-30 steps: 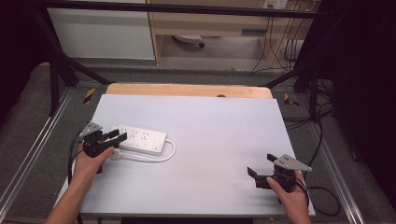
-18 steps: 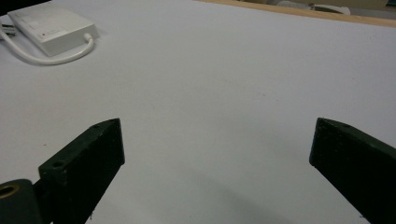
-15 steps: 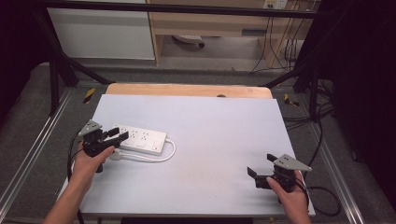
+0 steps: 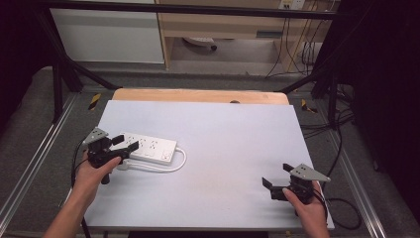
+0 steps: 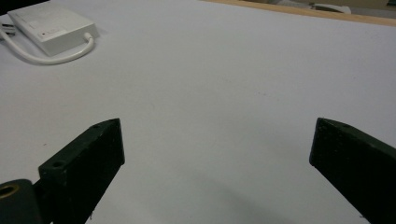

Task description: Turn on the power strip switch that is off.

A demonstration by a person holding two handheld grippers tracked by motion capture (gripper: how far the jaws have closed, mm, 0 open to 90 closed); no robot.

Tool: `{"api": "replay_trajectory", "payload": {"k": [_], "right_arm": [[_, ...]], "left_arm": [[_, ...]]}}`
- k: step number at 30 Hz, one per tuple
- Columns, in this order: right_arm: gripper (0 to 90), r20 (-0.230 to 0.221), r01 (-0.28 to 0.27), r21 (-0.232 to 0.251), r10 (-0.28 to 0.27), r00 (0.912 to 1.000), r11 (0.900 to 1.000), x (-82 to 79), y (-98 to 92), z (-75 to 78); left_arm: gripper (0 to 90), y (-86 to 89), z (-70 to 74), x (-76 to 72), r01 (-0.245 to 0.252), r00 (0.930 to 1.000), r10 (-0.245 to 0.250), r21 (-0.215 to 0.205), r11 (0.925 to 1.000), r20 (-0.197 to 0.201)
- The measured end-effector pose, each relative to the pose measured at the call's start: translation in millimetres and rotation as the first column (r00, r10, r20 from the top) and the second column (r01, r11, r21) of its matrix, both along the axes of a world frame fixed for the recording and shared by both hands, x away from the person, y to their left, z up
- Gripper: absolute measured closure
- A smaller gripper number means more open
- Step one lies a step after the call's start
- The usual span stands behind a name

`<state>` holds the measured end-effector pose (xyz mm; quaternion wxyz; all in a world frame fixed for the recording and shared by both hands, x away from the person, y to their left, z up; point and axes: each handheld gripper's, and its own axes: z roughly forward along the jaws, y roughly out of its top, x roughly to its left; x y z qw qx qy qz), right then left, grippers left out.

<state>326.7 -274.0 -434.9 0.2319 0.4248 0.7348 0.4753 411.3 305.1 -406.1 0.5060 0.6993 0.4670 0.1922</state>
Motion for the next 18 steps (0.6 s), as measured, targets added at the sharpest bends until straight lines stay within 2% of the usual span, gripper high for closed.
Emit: {"api": "replay_trajectory", "payload": {"k": [3, 8, 18], "right_arm": [[3.6, 0.000, 0.000, -0.001, 0.000, 1.0000, 1.000, 0.0, 0.2, 0.0], [3.6, 0.000, 0.000, -0.002, 0.000, 1.0000, 1.000, 0.1, 0.1, -0.1], [3.4, -0.008, -0.004, 0.001, 0.004, 1.0000, 1.000, 0.4, 2.2, -0.6]], "left_arm": [[9.4, 0.8, 2.2, -4.3, -0.008, 0.9999, 0.008, -0.016, 0.9998, 0.007], [8.9, 6.6, 3.2, -15.1, -0.021, 0.9985, 0.023, -0.025, 0.9994, 0.050], [10.3, 23.4, -3.0, -47.7, -0.038, 0.9965, 0.039, -0.012, 0.9992, 0.075]]}}
